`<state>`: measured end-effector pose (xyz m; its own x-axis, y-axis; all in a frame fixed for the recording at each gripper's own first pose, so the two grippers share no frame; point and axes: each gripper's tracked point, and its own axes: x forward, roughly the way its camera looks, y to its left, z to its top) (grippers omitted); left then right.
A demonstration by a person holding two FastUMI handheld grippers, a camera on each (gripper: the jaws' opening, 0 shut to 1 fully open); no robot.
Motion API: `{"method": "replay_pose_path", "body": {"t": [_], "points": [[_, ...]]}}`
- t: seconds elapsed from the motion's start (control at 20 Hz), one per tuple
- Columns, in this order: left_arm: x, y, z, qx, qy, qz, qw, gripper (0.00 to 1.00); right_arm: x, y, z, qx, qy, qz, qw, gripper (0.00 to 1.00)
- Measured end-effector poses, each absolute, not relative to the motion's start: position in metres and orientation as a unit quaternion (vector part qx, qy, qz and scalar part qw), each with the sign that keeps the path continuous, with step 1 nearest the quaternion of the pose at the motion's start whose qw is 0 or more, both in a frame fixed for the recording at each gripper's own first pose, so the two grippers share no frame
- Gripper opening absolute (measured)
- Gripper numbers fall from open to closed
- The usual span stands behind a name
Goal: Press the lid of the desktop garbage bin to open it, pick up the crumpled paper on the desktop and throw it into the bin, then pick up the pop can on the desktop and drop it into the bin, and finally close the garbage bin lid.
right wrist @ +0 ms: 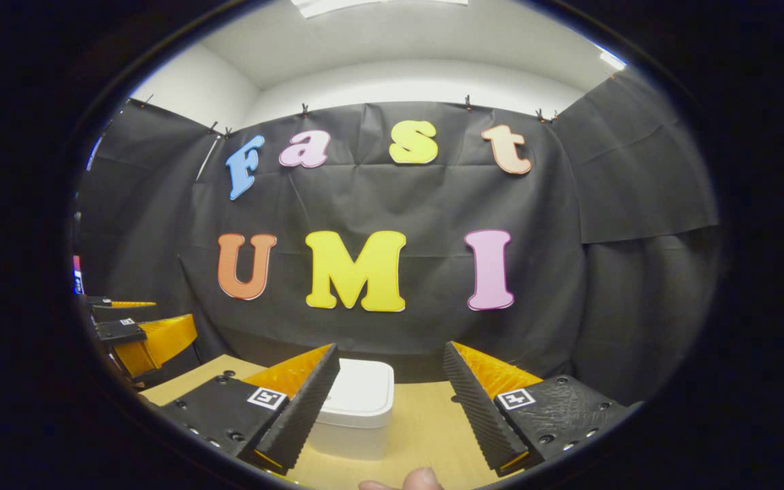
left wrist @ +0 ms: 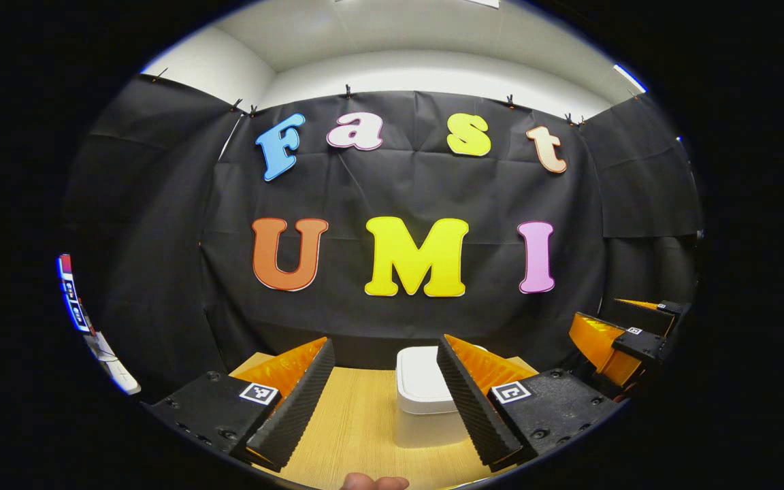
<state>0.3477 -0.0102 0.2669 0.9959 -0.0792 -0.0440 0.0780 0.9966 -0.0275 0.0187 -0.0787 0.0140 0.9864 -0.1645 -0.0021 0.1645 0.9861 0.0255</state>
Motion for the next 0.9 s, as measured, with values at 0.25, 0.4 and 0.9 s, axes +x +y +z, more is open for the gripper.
{"method": "replay_pose_path", "body": {"t": [0.25,0.4,0.9], "points": [[0.3492,-0.0107,0.2686,-0.014,0.021,-0.036,0.999,0.98,0.0208,-0.0805,0.0160,0.016,-0.002,-0.082,0.997,0.97],[0.3509,-0.0124,0.2678,-0.015,0.022,-0.036,0.999,0.98,0.0213,-0.0795,0.0155,0.017,-0.001,-0.080,0.997,0.96],[0.3528,-0.0104,0.2676,-0.016,0.022,-0.031,0.999,0.98,0.0238,-0.0797,0.0146,0.020,0.000,-0.081,0.996,0.96]]}}
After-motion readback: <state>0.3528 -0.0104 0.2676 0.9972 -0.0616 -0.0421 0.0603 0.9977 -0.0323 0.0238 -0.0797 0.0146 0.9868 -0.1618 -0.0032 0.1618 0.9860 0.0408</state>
